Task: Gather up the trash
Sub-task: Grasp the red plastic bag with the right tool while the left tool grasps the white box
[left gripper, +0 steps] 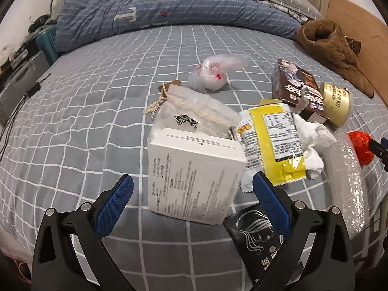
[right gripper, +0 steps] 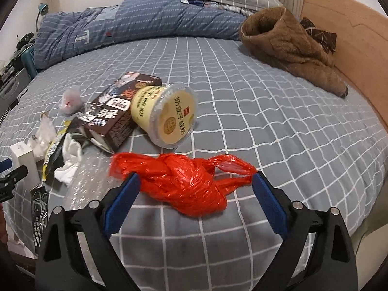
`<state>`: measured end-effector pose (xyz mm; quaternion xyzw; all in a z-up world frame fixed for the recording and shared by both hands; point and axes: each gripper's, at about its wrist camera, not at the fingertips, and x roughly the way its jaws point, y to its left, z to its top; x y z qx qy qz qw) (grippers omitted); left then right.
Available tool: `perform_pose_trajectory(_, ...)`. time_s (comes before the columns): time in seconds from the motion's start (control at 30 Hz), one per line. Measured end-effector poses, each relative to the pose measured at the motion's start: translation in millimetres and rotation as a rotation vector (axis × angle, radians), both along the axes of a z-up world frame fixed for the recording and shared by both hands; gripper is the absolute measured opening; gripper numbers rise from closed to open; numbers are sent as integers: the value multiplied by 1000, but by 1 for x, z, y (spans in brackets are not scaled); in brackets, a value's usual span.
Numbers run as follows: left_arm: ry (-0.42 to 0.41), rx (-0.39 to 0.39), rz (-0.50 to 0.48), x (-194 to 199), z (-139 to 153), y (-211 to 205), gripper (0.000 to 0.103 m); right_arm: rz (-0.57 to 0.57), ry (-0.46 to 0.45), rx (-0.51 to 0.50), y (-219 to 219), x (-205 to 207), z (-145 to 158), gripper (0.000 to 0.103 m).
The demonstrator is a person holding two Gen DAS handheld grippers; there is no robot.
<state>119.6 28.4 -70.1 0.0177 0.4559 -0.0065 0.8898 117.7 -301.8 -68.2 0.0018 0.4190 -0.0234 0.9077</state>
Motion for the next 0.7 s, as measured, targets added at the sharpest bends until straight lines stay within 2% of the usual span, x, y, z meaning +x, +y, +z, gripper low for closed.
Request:
perform_pose_trajectory(0.13,2,1,-8,9,-6,2,87,4,26,13,-4,10,-10,80)
perform_pose_trajectory(0.23,15,2,-17,14,-13,2,81,16,52,26,-3,16,-17,68)
perform_pose_trajectory(0.3,25,-6,-22,17,-16,2,75,25,72,45,-3,19,-22,56)
perform_pose_trajectory(0.43,21,0,-33,21,-19,1,72,40,91,53,0,19,-27,48)
perform_pose_trajectory(0.5,18,-7,-37,20,-18,1,72,42,102,55,1,20,-28,38)
perform_pose_trajectory(0.7,19,-18,-38,16,-17,0,71,31,99,62,0,18,-28,32)
